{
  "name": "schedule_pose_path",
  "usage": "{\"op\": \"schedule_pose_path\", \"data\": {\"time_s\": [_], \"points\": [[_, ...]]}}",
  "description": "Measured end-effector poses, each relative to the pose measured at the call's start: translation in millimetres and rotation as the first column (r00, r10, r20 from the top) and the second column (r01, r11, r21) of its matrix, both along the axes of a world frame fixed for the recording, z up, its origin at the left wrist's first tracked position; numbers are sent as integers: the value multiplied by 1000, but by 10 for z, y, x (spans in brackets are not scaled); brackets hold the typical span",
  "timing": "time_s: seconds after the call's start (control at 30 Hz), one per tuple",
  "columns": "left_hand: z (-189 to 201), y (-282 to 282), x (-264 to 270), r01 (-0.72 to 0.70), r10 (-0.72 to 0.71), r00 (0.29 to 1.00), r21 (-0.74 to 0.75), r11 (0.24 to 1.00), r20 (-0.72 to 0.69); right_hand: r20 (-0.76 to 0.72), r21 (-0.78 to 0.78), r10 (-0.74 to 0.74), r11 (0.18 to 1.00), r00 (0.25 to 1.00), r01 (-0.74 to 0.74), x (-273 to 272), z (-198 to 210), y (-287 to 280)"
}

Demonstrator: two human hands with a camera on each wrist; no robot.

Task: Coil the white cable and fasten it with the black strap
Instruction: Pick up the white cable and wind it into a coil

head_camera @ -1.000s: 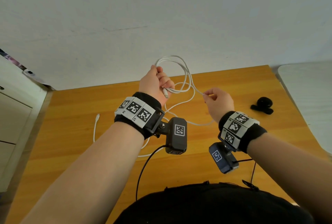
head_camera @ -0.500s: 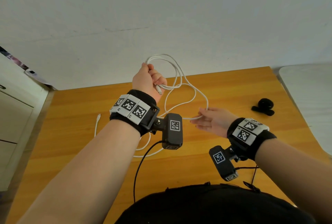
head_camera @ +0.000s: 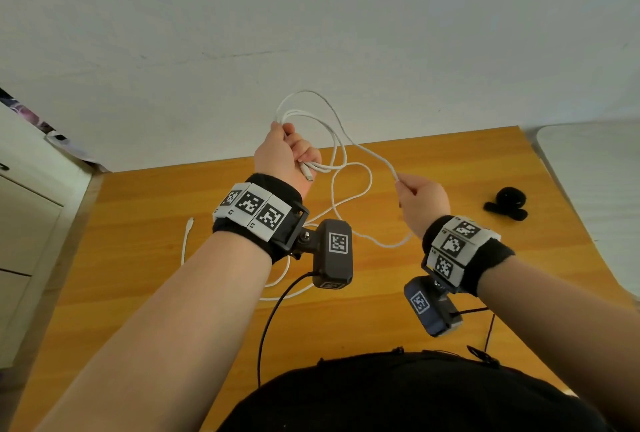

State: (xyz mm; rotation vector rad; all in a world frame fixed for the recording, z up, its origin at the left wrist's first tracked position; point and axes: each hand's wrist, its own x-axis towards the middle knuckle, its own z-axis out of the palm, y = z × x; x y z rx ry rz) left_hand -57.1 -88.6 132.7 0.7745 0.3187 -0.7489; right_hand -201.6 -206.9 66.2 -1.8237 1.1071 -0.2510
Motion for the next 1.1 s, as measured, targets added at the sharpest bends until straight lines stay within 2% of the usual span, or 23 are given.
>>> {"op": "schedule_pose_path", "data": {"time_s": [0.1, 0.17, 0.23, 0.33, 0.43, 0.53, 0.67, 0.73, 0.9, 1.0, 1.1], "points": [[7, -16, -11, 17, -18, 999, 9, 1000, 49, -173, -146, 213, 960, 962, -239, 7, 22, 40], [16, -39, -30, 37, -40, 994, 29, 999, 100, -382, -148, 380, 875, 842, -462, 34, 77, 75], [11, -60, -46, 65, -72, 985, 47, 997, 155, -524, -170, 449, 778, 724, -605, 76, 124, 121], [-30, -83, -71, 126, -154, 953, 119, 985, 260, -555, -232, 459, 715, 694, -659, 106, 171, 174], [-89, -111, -116, 170, -259, 903, 267, 949, 344, -555, -248, 500, 664, 665, -706, 136, 253, 195], [-161, -114, -190, 198, -383, 807, 405, 893, 449, -458, -306, 523, 666, 719, -680, 144, 371, 205], [-207, -49, -318, 182, -606, 555, 627, 757, 570, -194, -251, 503, 804, 842, -538, 129, 456, 200], [-215, -35, -352, 158, -665, 478, 689, 708, 574, -88, -166, 476, 859, 875, -484, 116, 457, 181], [-266, -22, -377, 150, -801, 350, 814, 560, 486, 106, 103, 385, 913, 917, -395, 95, 423, 131], [-290, -13, -376, 110, -849, 285, 864, 491, 445, 165, 159, 317, 926, 934, -342, 82, 412, 146], [-319, 0, -365, 91, -869, 267, 886, 454, 417, 186, 197, 249, 938, 950, -284, 61, 432, 154]]}}
